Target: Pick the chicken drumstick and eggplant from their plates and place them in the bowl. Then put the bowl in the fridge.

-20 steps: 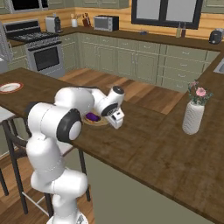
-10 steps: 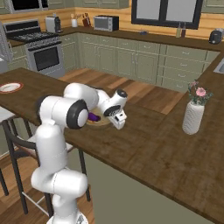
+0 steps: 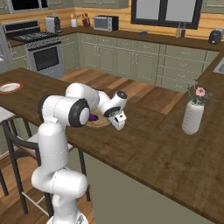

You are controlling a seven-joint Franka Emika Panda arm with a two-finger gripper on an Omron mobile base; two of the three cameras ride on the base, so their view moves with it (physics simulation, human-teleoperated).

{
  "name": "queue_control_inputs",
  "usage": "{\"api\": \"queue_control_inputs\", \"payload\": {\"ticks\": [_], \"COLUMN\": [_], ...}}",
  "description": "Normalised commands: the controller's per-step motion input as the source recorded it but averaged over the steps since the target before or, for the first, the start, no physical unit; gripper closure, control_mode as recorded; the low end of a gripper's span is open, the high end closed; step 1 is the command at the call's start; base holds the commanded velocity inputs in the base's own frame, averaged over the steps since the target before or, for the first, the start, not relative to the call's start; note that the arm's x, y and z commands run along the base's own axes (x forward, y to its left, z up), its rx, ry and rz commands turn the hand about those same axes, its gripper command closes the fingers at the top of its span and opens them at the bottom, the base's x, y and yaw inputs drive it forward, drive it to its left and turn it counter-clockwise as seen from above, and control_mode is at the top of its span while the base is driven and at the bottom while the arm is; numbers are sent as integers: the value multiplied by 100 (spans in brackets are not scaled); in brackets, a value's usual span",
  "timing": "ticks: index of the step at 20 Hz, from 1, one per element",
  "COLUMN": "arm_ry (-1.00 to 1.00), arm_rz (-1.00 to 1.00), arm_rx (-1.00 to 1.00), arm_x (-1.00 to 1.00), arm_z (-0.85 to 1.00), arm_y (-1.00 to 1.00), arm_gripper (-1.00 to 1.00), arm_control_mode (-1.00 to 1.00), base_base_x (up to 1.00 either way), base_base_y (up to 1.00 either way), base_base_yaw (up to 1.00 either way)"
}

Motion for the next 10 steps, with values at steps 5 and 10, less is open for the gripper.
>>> {"api": "queue_control_inputs", "payload": {"ticks": [5, 10], "arm_ry": [-4, -5], "arm_rz": [-5, -17], "arm_rx": [-4, 0], "arm_x": [-16, -59], "arm_z": [24, 55], "arm_y": [9, 0], "arm_gripper": [100, 100], "arm_control_mode": [-100, -100], "base_base_x": [0, 0], "base_base_y": [0, 0], "base_base_yaw": [0, 0]}}
